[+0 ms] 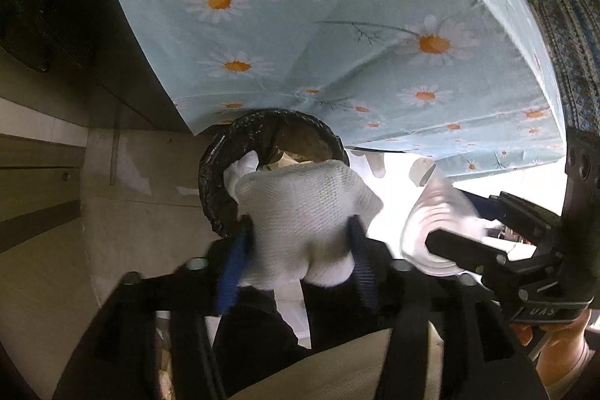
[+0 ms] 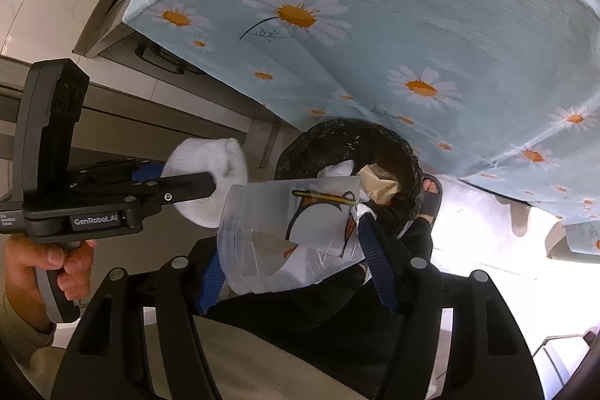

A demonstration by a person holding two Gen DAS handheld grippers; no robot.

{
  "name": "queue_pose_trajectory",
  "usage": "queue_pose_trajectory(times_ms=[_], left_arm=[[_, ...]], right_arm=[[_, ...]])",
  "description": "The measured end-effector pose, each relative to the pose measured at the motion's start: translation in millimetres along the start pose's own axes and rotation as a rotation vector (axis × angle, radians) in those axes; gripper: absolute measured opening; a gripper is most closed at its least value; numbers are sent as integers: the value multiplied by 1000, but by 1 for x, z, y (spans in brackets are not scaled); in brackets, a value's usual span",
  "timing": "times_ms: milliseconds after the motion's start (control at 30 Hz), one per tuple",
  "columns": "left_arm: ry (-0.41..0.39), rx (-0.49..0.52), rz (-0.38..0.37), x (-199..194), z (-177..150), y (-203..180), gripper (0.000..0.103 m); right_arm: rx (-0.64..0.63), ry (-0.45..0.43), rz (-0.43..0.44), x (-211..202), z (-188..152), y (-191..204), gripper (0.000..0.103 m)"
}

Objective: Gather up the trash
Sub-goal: 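Open both tools to drop the cloth and cup into the bin, then raise both tools back toward the foil-wrapped item on the counter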

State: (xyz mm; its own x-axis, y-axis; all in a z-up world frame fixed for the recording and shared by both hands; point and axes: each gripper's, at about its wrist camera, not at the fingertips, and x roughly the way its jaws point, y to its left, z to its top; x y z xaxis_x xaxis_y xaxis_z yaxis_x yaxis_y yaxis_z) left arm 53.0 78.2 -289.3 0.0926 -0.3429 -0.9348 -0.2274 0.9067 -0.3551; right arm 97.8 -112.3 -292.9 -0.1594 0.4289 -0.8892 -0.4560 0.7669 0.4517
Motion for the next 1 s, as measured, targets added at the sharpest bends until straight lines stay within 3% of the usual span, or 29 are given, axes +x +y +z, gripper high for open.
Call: queue_pose_trajectory(times_ms=[567, 1000], left_arm=[[-36, 12, -12, -19, 7, -7, 56], [-167, 84, -33, -82, 8, -25, 56]], right_arm=[[10, -57, -13, -26, -1, 2, 79], [-16, -237, -43, -92, 6, 26, 79]])
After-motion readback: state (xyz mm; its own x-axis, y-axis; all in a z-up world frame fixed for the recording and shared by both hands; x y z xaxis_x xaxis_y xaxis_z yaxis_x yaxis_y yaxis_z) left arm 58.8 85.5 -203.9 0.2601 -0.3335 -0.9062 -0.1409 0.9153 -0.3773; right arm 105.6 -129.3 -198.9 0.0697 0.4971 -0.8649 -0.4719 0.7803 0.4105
